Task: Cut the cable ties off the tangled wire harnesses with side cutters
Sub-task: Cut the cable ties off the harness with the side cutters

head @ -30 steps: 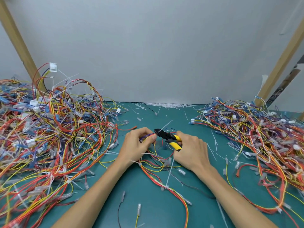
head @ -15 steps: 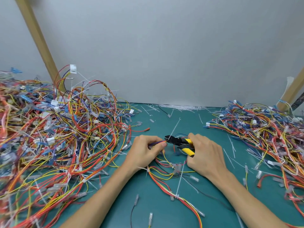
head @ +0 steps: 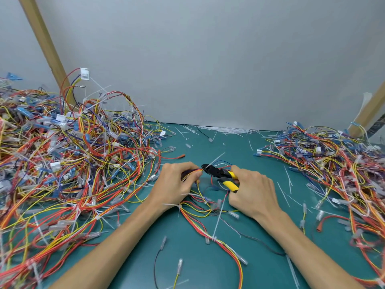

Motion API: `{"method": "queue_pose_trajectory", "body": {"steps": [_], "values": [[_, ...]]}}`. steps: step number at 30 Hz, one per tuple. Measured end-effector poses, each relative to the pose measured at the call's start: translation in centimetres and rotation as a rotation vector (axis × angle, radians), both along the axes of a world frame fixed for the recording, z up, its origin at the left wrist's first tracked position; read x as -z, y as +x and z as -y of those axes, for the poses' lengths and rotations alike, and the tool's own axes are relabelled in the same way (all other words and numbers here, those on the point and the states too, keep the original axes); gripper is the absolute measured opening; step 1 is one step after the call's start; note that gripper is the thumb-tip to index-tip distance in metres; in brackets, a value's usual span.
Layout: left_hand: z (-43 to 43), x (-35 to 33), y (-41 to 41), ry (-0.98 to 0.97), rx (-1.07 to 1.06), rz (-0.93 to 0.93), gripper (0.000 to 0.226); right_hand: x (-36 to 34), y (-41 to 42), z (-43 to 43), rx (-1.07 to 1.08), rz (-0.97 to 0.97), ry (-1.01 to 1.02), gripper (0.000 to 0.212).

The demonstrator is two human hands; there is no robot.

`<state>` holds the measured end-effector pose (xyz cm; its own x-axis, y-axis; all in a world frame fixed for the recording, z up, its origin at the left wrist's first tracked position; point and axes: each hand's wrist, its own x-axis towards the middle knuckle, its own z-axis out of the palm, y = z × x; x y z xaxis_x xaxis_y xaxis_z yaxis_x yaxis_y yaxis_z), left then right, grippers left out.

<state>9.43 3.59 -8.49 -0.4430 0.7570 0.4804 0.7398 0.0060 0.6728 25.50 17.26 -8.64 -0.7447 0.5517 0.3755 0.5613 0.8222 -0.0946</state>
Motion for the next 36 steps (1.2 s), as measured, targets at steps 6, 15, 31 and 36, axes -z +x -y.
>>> {"method": "queue_pose_trajectory", "body": {"steps": [6, 15, 31, 36], "values": [[-0.1, -0.1, 0.2, 0.000, -0.013, -0.019, 0.018, 0.3, 0.2, 0.0, -0.004, 0.003, 0.021, 0.025], [-0.2, 0.6, 0.1, 0.010, -0.002, -0.201, 0.007, 0.0, 0.1, -0.3, -0.011, 0.012, 0.027, 0.022], [-0.1, 0.9, -0.2, 0.001, 0.002, -0.162, 0.018, 0.2, 0.1, -0.3, -0.011, 0.014, 0.034, 0.017], [-0.2, 1.1, -0.4, 0.013, 0.000, -0.165, 0.011, 0.1, 0.1, -0.2, -0.010, 0.024, 0.051, 0.018]]}}
